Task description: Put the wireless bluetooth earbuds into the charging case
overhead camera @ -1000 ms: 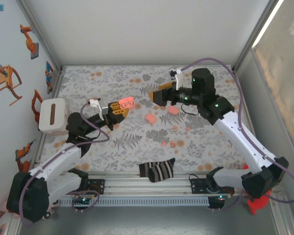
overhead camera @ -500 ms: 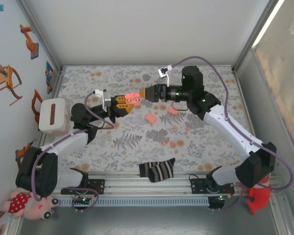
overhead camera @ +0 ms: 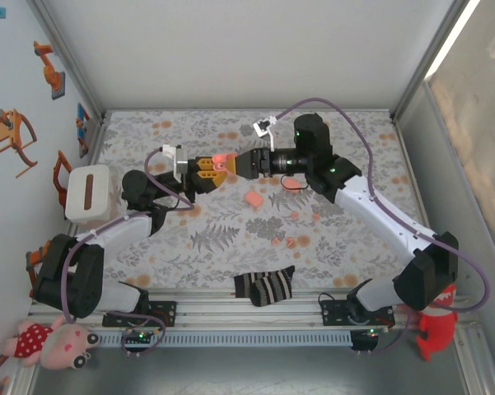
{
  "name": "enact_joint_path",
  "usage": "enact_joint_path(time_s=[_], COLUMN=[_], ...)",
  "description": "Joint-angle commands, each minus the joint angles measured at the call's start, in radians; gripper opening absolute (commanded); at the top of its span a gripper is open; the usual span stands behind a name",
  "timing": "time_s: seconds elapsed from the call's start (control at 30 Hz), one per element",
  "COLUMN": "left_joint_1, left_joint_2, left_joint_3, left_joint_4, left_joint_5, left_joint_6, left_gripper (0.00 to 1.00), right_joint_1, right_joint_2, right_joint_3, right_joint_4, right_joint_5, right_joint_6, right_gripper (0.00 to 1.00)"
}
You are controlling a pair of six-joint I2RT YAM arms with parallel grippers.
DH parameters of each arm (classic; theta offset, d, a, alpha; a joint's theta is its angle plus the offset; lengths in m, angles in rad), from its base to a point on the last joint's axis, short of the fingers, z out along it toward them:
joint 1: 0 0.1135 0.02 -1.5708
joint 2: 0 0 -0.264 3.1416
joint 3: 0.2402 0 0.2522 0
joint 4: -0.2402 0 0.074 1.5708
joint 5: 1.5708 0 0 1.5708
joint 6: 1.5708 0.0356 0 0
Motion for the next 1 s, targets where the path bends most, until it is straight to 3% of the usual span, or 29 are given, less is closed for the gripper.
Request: enact_joint_path(time_s=[0.0, 0.67, 0.97], left_joint_1=[0.004, 0.008, 0.008], left_joint_2=[0.007, 0.018, -0.03], left_joint_3=[0.024, 0.019, 0.004], left_joint_4=[0.05, -0.009, -0.095], left_joint_5=[0.023, 0.018, 0.002], left_joint_6=[-0.015, 0.022, 0.058], left_gripper=[0.0, 0.0, 0.0], right_joint_1=[0.01, 0.014, 0.014], right_joint_2=[-0.001, -0.093, -0.126], right_joint_3=[0.046, 0.028, 0.048], right_joint_4=[0.029, 0.009, -0.137], right_joint_5=[-0.034, -0.011, 0.144], right_joint_6=[-0.012, -0.113, -0.239], right_gripper=[0.78, 0.77, 0.77])
